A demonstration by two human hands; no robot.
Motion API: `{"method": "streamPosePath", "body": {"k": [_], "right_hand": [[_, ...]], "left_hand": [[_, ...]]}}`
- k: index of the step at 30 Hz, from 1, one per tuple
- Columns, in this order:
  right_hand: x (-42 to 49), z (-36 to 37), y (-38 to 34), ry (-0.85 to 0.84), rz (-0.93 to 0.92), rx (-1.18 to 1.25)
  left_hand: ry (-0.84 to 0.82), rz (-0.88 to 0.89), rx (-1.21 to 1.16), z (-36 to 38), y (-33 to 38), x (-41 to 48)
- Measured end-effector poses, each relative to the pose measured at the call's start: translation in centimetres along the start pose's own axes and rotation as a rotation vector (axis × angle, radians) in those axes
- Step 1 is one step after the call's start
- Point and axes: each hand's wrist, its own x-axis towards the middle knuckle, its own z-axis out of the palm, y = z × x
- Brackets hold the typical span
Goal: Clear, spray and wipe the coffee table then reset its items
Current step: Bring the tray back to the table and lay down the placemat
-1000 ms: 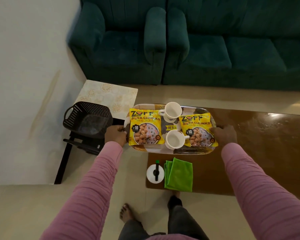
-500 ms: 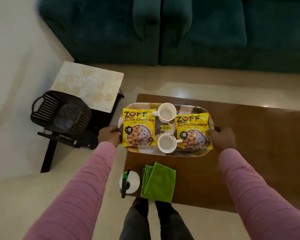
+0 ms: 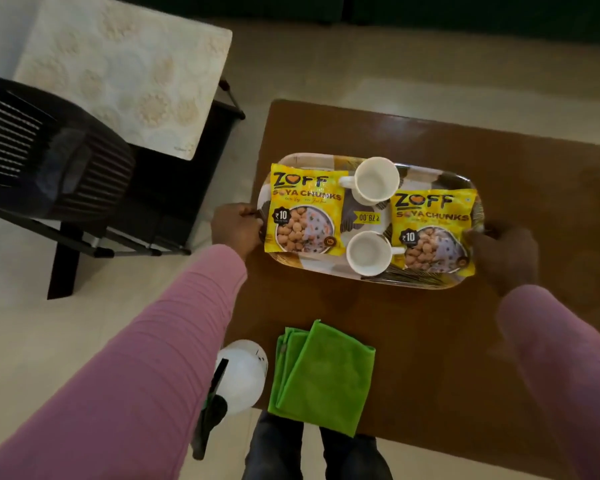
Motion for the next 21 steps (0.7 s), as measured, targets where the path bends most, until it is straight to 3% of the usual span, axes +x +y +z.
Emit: {"method": "streamPosePath", "body": {"k": [12, 21], "right_hand": [[0.4, 1.2, 0.8, -0.060, 0.049, 0.002], [-5.1, -1.3, -1.9, 0.096, 0.061, -0.151]], "left_hand": [[0.013, -0.037, 0.129, 1.1, -0.7, 0.4], [0.070, 0.113, 0.351, -1.5, 2.0, -8.0]]}}
